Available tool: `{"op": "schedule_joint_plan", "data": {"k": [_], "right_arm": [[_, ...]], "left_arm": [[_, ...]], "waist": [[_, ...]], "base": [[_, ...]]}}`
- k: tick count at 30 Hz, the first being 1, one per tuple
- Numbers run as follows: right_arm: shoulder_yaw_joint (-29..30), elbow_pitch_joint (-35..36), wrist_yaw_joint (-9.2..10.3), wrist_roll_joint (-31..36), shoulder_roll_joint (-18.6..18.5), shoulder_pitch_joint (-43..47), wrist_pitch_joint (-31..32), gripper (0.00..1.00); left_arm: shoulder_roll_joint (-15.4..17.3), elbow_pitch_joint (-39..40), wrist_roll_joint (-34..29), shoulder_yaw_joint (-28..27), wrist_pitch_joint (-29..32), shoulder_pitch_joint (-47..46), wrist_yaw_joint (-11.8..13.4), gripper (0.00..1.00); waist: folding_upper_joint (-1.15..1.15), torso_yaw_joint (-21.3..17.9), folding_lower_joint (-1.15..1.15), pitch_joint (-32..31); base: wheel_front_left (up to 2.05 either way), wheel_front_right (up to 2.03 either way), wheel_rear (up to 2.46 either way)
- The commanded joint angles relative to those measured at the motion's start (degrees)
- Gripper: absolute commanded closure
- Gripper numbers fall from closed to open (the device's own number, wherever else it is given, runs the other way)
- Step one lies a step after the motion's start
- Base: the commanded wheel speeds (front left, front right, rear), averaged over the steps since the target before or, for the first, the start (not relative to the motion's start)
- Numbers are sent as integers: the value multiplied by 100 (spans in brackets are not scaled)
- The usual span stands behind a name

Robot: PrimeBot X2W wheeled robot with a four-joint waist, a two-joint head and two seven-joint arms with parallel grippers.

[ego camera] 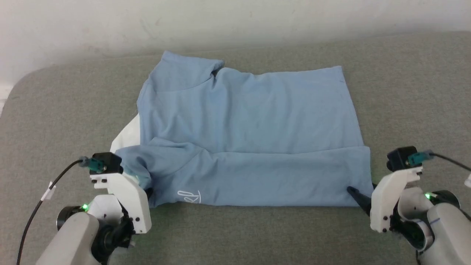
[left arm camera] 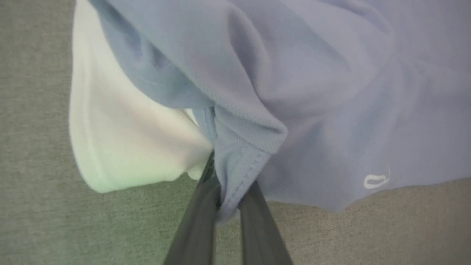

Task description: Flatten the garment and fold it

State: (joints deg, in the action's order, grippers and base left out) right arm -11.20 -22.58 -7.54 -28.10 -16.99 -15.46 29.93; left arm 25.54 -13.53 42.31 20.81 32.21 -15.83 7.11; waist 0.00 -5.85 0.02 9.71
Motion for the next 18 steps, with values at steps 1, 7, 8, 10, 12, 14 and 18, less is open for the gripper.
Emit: {"op": "schedule_joint_plan", "data": {"k": [1, 7, 8, 10, 12, 14, 18], "right_arm": [[-126, -249, 5, -109, 23, -109, 268, 0], [-420, -746, 5, -539, 61, -250, 1104, 100], [-449, -762, 5, -588, 54, -260, 1154, 100], [-479, -743, 5, -644, 9, -289, 1148, 100], [-473, -699, 5, -688, -53, -324, 1098, 100], [-488, -630, 5, -710, -127, -359, 992, 100], [-559, -330, 5, -702, -272, -327, 716, 100]], "left_arm": [[-22, 46, -23, 26, 7, 59, 17, 100], [-46, 103, 14, 48, -16, 107, 8, 100], [-43, 103, 24, 51, -14, 125, 4, 100], [-34, 109, 28, 60, -32, 157, -9, 100], [-9, 113, 21, 66, -51, 163, -31, 100], [25, 114, 27, 58, -71, 169, -62, 100], [94, 235, 91, 21, -64, 290, -75, 100]], "waist": [[0, 79, -2, 64], [0, 140, -2, 106], [0, 139, -2, 97], [0, 146, -2, 51], [0, 161, -2, -20], [0, 177, -2, -132], [0, 230, -2, -426]], "base": [[0, 0, 0], [0, 0, 0], [0, 0, 0], [0, 0, 0], [0, 0, 0], [0, 0, 0], [0, 0, 0]]}}
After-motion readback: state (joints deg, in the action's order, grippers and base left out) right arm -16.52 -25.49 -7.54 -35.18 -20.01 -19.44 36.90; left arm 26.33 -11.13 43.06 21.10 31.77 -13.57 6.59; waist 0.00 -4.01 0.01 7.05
